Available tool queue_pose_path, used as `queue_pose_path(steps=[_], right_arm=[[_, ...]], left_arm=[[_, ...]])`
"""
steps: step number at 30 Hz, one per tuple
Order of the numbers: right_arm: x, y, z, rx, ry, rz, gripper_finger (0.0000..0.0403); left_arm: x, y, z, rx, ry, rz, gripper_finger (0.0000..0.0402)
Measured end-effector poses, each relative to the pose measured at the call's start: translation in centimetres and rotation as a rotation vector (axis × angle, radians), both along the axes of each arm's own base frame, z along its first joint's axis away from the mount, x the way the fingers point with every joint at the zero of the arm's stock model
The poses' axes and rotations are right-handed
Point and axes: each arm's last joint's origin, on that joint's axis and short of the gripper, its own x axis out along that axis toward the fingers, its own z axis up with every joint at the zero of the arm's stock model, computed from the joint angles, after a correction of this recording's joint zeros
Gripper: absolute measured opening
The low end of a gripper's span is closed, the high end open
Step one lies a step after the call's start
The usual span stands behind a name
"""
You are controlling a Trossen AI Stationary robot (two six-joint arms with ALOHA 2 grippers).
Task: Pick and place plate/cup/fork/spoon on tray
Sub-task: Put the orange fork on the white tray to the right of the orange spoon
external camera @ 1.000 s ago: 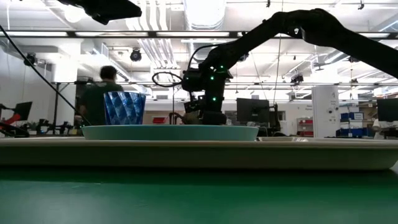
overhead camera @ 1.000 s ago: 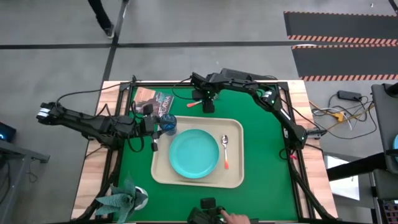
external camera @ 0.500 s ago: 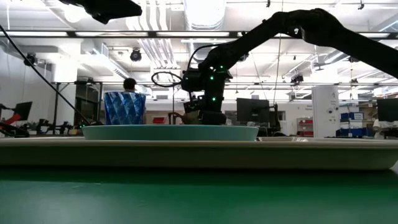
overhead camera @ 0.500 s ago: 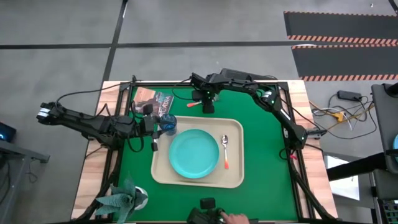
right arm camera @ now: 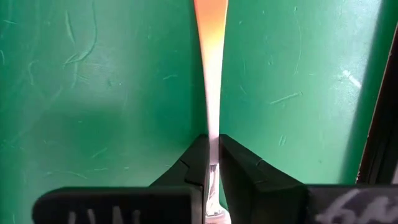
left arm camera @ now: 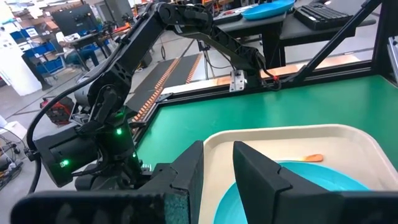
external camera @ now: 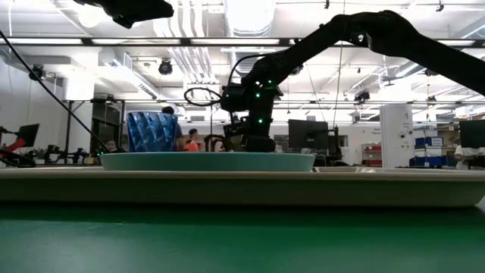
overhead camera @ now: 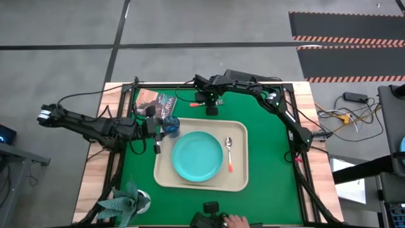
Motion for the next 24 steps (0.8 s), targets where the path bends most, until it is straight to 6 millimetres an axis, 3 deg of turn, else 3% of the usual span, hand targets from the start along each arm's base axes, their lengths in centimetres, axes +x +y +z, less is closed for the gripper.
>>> queue_pose_path(steps=[7, 14, 18, 24], right_arm=[[0.1, 0.0, 1.3, -0.023, -0.022, -0.001, 0.0011], [-1.0, 1.5, 6.9, -0.043, -0.066, 0.015, 0.0010], [-2.3, 3.8, 9.7, -0.005, -0.007, 0.033, 0.0009], [-4.3, 9.3, 13.5, 0.060, 0.109, 0.083, 0.0009]], left_arm=[[0.0, 0.0, 0.0, -0.001, -0.001, 0.000, 0.0073], [0.0, 0.0, 0.0, -0.002, -0.001, 0.000, 0.0073], [0.0, 0.0, -0.1, -0.006, 0.000, 0.001, 0.0073], [0.0, 0.0, -0.1, -0.007, 0.000, 0.001, 0.0073]])
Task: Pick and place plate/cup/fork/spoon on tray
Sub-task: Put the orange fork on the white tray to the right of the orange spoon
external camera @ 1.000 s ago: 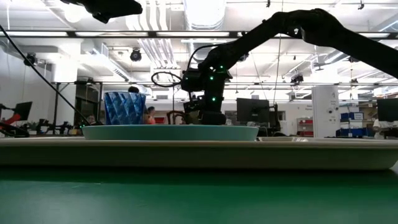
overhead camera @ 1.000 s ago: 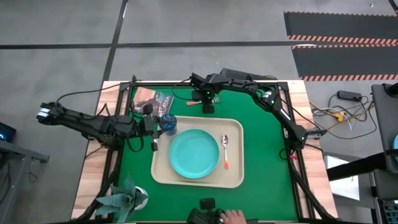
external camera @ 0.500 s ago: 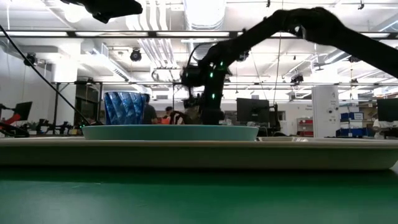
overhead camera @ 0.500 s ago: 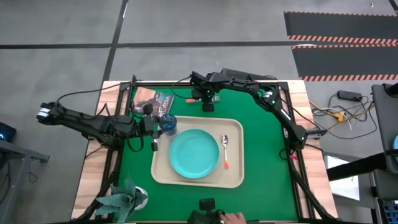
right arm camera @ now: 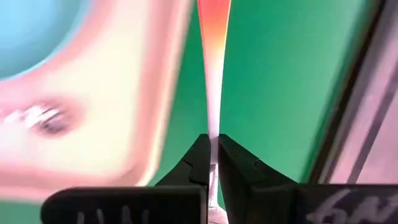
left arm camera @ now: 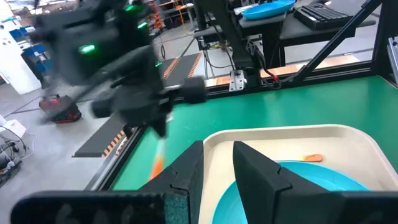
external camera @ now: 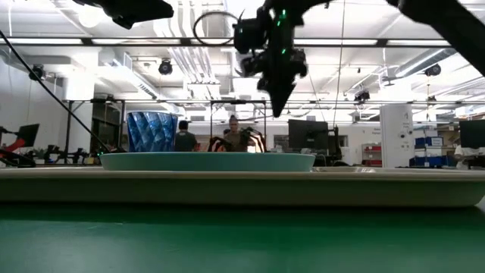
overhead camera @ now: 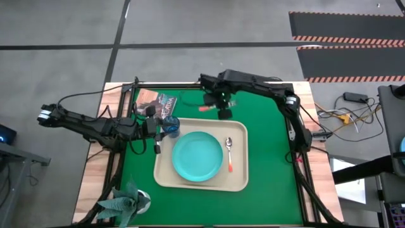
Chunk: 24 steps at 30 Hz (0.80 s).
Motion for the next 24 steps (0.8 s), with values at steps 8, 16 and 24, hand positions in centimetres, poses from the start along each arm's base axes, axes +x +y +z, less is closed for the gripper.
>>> queue_pose_path(steps=[8, 16, 24], right_arm=[[-1.6, 9.6, 3.5, 0.010, 0.015, 0.201, 0.0009], [-4.8, 19.3, 2.8, 0.012, 0.092, 0.620, 0.0012], [-7.6, 22.9, 0.4, 0.033, 0.201, 0.847, 0.0011]], left_arm=[[0.3, -0.1, -0.4, 0.004, 0.022, 0.000, 0.0073], [0.7, -0.2, -0.7, 0.009, 0.043, 0.000, 0.0073], [0.7, -0.2, -0.7, 0.008, 0.038, 0.000, 0.0073]])
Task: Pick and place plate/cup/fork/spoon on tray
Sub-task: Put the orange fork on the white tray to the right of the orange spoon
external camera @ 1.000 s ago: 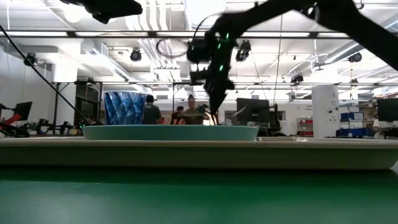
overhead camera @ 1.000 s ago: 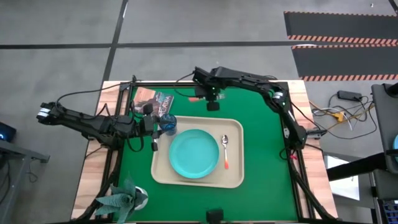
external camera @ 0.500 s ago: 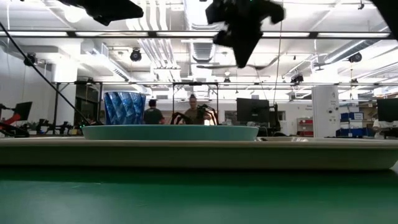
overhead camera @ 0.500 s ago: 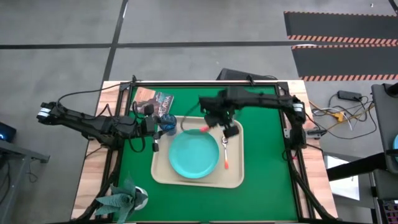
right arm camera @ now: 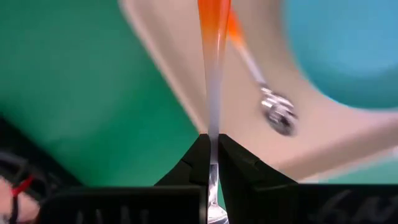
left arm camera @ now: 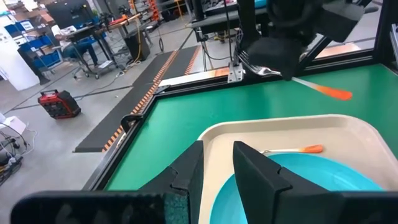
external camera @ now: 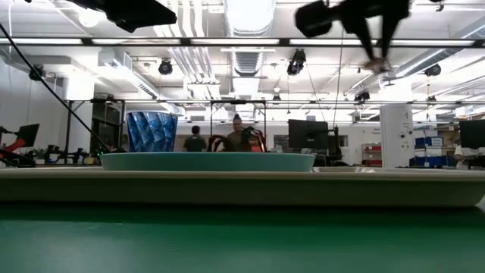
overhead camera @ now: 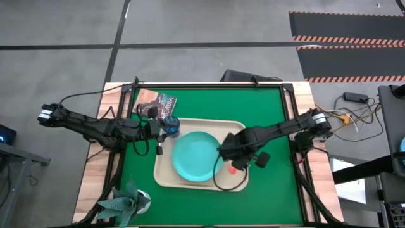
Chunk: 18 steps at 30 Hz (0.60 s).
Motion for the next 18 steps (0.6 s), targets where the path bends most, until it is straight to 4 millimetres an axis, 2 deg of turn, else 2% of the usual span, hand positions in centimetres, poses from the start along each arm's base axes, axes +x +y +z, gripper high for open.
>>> queue_pose_path(steps=[6, 11, 13, 18], right_arm=[[-1.9, 0.5, -2.0, 0.011, 0.032, 0.132, 0.0011], [-3.3, 0.0, -4.5, -0.139, -0.014, 0.356, 0.0011], [-3.4, -0.1, -5.2, -0.121, -0.054, 0.423, 0.0011], [-3.2, -0.8, -6.5, -0.023, -0.147, 0.458, 0.0011]], left_arm=[[0.0, 0.0, 0.1, -0.003, -0.011, 0.000, 0.0073], [0.0, 0.0, 0.2, -0.021, -0.021, 0.002, 0.0073], [0.0, 0.0, 0.2, -0.028, -0.022, 0.004, 0.0073], [0.0, 0.0, 0.2, -0.028, -0.021, 0.004, 0.0073]])
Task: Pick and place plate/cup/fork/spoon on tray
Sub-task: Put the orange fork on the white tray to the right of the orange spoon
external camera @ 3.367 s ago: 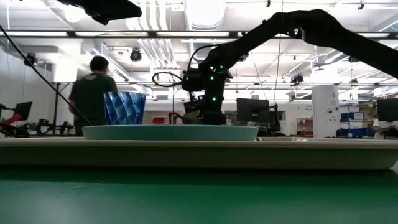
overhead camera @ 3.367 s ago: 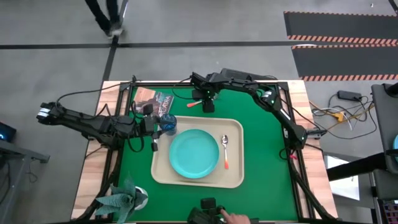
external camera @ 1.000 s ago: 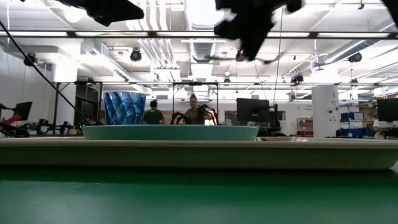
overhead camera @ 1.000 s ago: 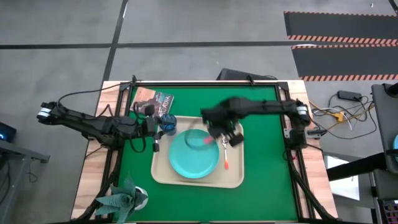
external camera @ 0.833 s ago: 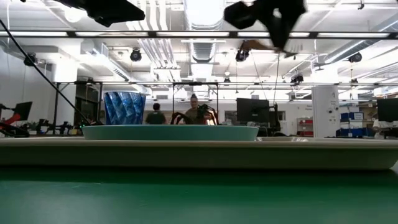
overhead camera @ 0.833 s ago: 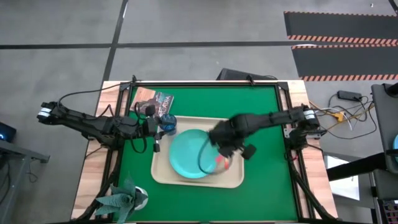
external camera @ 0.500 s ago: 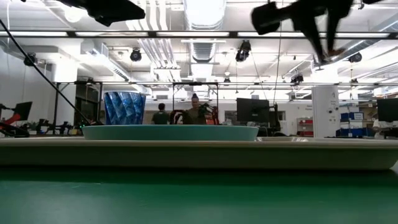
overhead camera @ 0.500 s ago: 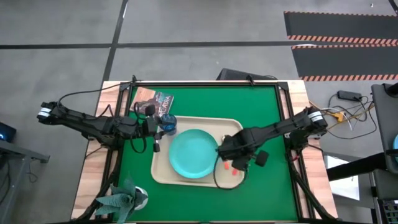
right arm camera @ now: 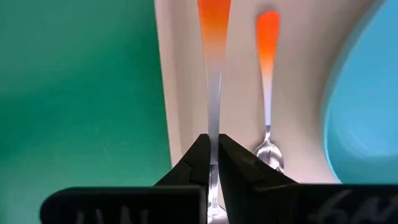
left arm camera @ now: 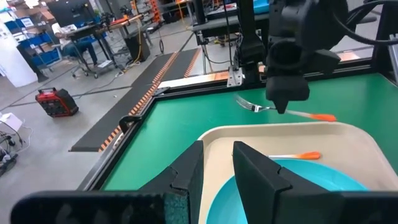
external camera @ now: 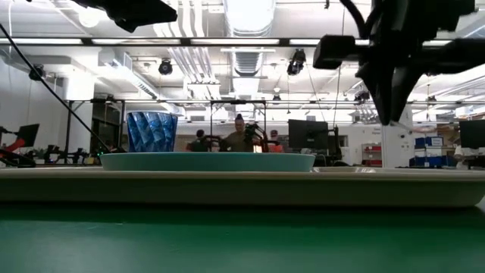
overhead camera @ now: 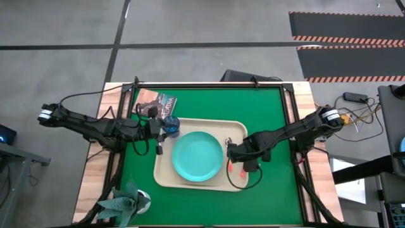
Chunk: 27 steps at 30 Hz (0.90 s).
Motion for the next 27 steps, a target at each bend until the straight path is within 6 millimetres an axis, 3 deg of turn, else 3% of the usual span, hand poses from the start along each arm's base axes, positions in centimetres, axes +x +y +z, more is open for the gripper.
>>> queue_pose_path(steps=[19, 27], right_arm=[[0.6, -3.1, -3.3, -0.023, -0.021, 0.084, 0.0011], [1.9, -3.5, -5.0, 0.107, -0.038, 0.096, 0.0012]], left_arm=[[0.1, 0.0, -0.1, 0.002, 0.008, 0.000, 0.0073], [0.1, 0.0, -0.3, 0.005, 0.019, 0.000, 0.0073]])
